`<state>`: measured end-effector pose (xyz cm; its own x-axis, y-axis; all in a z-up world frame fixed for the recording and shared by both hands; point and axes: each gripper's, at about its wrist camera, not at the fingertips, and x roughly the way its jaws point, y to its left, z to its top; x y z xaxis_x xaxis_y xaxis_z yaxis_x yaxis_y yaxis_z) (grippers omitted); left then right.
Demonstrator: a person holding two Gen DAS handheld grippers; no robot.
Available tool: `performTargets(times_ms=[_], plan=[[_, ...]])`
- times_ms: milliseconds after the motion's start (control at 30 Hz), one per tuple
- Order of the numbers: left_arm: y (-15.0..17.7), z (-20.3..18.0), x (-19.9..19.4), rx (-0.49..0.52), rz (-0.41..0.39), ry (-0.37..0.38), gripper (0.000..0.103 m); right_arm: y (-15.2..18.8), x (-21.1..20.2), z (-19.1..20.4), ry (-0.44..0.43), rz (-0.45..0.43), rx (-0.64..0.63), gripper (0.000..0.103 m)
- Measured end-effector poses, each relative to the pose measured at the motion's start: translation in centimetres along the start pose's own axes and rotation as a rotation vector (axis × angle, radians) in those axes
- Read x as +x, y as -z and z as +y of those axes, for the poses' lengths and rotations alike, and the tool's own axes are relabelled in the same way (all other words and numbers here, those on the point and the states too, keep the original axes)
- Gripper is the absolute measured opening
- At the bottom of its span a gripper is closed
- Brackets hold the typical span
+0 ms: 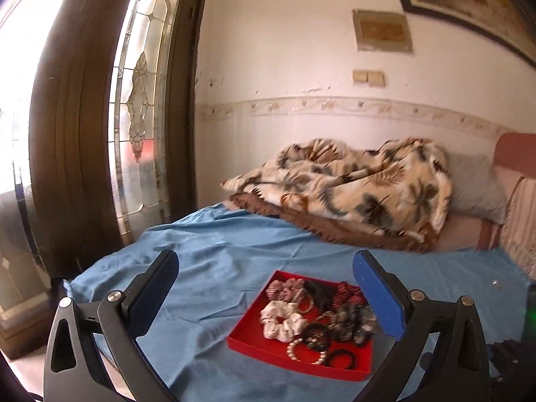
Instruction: Organize jewelry
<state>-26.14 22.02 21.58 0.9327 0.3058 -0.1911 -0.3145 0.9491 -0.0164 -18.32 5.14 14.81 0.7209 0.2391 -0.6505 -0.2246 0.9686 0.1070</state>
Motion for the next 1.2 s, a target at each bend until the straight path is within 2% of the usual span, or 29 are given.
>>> performTargets(times_ms=[167, 400, 667, 1200], plan=[[0.3, -0.2, -0.9, -0.012, 0.049, 0.04, 0.103, 0.3, -1.2, -0.1, 0.014, -0.026, -0.005, 0.071], [1.8, -0.8, -1.1, 0.027, 0.11, -0.002, 0.103, 0.8, -2.2, -0.4, 0.052, -0.056, -0.008, 0.076], [4.2, -1.2, 0.0, 0.044, 0.236, 0.012, 0.103, 1.4, -1.7, -0.4, 0.069, -0.031, -0.013, 0.077], [6.4, -1.8, 2.6, 0.054, 0.379, 0.01, 0.103, 1.9, -0.1, -0.2, 0.095, 0.006, -0.02, 0.081]])
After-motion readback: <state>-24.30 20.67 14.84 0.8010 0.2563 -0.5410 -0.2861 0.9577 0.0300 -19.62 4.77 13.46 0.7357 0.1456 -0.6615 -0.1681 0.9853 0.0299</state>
